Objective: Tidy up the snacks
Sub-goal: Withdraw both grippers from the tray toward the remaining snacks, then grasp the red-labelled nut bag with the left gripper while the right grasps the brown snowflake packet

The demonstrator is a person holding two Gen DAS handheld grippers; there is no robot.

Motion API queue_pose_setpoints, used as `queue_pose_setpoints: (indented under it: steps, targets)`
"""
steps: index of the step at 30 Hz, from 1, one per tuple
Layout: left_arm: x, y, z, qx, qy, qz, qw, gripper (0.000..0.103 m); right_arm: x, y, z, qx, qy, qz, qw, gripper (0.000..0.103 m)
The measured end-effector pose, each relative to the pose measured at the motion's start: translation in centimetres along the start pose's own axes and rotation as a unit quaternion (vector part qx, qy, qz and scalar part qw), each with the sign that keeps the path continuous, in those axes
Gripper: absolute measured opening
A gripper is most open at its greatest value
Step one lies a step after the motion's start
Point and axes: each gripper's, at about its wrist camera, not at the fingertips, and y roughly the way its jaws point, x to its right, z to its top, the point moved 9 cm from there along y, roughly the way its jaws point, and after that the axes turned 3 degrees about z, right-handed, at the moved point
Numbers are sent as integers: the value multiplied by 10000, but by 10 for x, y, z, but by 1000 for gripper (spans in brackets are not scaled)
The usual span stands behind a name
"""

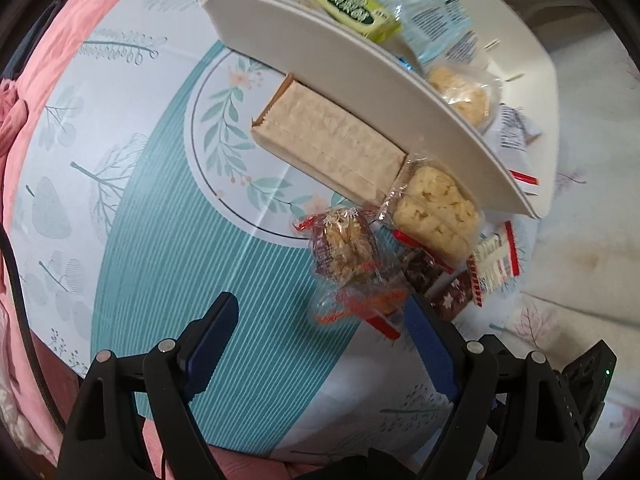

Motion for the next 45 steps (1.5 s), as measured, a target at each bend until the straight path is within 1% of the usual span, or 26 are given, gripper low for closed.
queue_pose_setpoints:
  steps: [3,5,7,9,10,12,14,16,18,20,22,25,28,31,36,41,45]
  targets:
    - [3,12,4,-105,-28,116,9999,84,-2,9,5,-102,-22,-79,9999,82]
    - [5,21,7,-179,-39,202,9996,84,-2,15,7,-182,-25,-158,9997,78]
    - [7,29,11,-251,-37,238,9994,83,-1,21,10,-256,-15,-226,9994,77]
    - [8,36,13,-306,-58,281,9991,74,-3,27,14,-303,-51,-301,9991,77]
    - [8,38,15,-317,-83,298,9990,72,-3,29,15,-323,-76,-365,9988,77]
    - [9,44,19,-353,-163,292,9988,64,-4,35,17,-385,-134,-550,9977,75]
    - [10,47,23,-373,-208,247,9988,62,-5,40,18,-463,-214,-718,9961,70]
    - [12,50,27,-363,-215,176,9990,57,-7,43,18,-488,-275,-829,9950,69]
    - [15,51,30,-345,-223,60,9991,44,-10,45,19,-497,-340,-916,9940,69]
    - [17,50,32,-329,-244,14,9992,43,-15,48,19,-516,-425,-1015,9926,69]
    - [18,51,39,-332,-266,-18,9991,43,-19,51,20,-544,-526,-1229,9895,69]
    - [20,53,43,-346,-313,-92,9989,42,-28,53,24,-459,-637,-1407,9869,69]
    - [17,51,42,-339,-303,-118,9989,39,-30,54,27,-445,-721,-1602,9834,69]
    - [12,49,40,-375,-300,-97,9988,38,-33,56,27,-420,-790,-1764,9803,68]
    - [-6,46,27,-439,-400,-32,9982,38,-43,64,22,-354,-829,-2090,9737,54]
    - [-26,38,17,-427,-558,-39,9975,38,-46,69,14,-349,-767,-2162,9727,51]
    - [-36,28,7,-450,-650,-46,9969,38,-35,59,2,-470,-698,-2219,9714,50]
